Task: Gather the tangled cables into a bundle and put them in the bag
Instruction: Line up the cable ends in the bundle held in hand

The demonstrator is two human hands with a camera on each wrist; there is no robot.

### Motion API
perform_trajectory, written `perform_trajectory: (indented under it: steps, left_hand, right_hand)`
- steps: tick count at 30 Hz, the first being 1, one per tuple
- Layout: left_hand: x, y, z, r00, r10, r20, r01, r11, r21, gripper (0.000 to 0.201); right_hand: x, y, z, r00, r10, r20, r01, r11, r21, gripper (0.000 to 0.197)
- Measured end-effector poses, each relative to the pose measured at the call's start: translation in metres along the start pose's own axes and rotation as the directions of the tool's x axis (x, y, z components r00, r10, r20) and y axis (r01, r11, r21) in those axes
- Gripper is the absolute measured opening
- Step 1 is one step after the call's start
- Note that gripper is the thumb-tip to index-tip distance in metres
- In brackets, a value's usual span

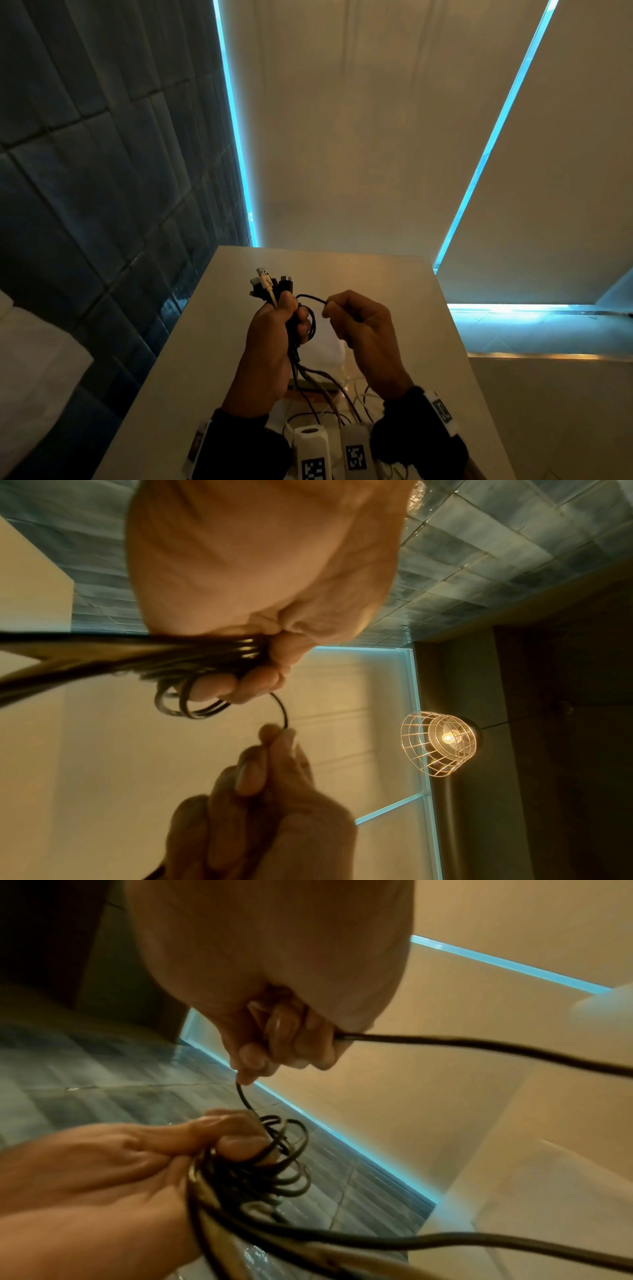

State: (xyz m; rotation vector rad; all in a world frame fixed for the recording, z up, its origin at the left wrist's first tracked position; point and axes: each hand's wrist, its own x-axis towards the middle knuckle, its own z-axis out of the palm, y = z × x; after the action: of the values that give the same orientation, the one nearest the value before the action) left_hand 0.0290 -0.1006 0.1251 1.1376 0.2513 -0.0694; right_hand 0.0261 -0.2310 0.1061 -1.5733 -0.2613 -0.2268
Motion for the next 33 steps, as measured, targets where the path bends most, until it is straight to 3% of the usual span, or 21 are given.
perform_trajectory:
  steps: [4,9,19,28,33]
  left_hand:
    - [-0.002,0.0,0.002,0.997,0.029,-0.069,-0.03,0.999,-0.013,0.027]
    - [-0.003,0.009,0.002,0.998,0.058,0.032,-0.05,0.973,-0.226,0.029]
    - [-0.008,0.01,0.004,0.964,0.197,0.177,-0.162,0.968,-0.192,0.024]
    - [-0.011,0.013,0.003,0.959,0.202,0.201,-0.165,0.969,-0.183,0.024]
    - [-0.014,0.016,0.002,0.957,0.207,0.205,-0.171,0.969,-0.177,0.025]
  right_hand:
    - [-0.005,-0.005,0.009,0.992,-0.023,0.121,0.026,0.999,-0.019,0.021]
    - [-0.013,0.011,0.011,0.978,0.091,0.187,-0.086,0.996,-0.034,0.018]
    - [-0.017,0.051,-0.004,0.977,0.147,0.154,-0.141,0.989,-0.046,0.021]
    - [-0.019,0.094,-0.01,0.957,0.258,0.129,-0.252,0.966,-0.066,0.023]
    - [-0.027,0.117,-0.011,0.938,0.329,0.111,-0.303,0.932,-0.2,0.034]
